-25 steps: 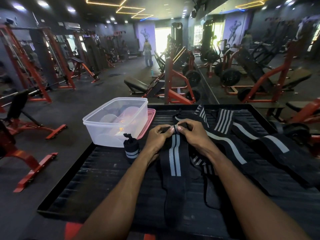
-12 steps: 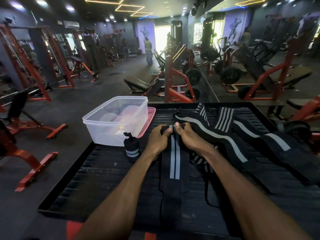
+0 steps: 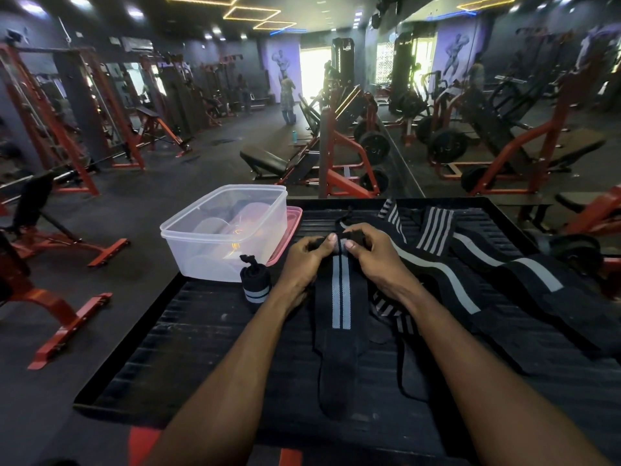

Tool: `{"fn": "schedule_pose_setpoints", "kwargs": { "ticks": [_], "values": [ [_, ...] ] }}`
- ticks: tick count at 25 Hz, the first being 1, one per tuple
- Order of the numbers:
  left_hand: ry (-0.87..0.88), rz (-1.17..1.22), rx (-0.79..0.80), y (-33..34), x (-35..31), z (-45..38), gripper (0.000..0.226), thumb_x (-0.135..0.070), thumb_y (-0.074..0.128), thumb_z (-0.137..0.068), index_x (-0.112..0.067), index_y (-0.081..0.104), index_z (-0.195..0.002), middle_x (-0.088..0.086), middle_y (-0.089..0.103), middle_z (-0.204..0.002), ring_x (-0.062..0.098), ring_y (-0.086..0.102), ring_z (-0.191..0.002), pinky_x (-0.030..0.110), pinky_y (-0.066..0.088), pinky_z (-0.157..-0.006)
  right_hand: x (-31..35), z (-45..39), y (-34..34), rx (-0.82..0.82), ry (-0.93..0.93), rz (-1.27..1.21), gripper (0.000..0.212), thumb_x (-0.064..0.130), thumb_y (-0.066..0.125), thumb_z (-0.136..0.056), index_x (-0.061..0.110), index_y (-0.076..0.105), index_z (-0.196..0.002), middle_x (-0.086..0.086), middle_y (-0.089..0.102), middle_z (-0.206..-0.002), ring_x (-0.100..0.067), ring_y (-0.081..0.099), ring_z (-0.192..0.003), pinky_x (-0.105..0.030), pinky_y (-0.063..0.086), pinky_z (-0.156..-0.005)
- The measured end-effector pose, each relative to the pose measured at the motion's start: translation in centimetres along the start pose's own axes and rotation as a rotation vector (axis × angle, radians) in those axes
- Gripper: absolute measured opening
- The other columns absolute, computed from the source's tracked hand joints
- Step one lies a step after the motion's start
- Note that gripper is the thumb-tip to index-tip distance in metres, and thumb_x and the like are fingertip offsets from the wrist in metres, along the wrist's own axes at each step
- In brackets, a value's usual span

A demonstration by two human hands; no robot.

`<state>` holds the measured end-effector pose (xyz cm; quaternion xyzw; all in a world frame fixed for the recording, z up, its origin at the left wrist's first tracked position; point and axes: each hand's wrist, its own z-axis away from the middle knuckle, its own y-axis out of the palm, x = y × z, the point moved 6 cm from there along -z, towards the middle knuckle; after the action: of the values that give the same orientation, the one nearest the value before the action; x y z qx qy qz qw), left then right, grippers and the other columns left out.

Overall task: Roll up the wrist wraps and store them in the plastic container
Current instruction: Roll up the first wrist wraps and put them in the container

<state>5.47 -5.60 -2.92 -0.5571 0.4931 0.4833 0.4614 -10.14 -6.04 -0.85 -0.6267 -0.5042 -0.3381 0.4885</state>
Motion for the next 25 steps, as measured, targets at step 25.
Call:
{"fn": "schedule_pose_setpoints", "kwargs": {
  "ticks": [25],
  "values": [
    [-0.064, 0.332, 0.066, 1.0, 0.6, 0.1, 0.025, 0.004, 0.071, -0.084, -0.001, 0.069, -0.108, 0.014, 0.074, -0.099, 0.023, 0.072, -0.093, 0.032, 0.059, -0.079, -0.1, -0.1, -1.0, 0.009, 0.063, -0.189, 0.028, -0.006, 0.074, -0.082, 0.009, 0.075, -0.105, -0.014, 0.074, -0.106, -0.027, 0.071, -0.103, -0.032, 0.058, -0.090]
  ]
}}
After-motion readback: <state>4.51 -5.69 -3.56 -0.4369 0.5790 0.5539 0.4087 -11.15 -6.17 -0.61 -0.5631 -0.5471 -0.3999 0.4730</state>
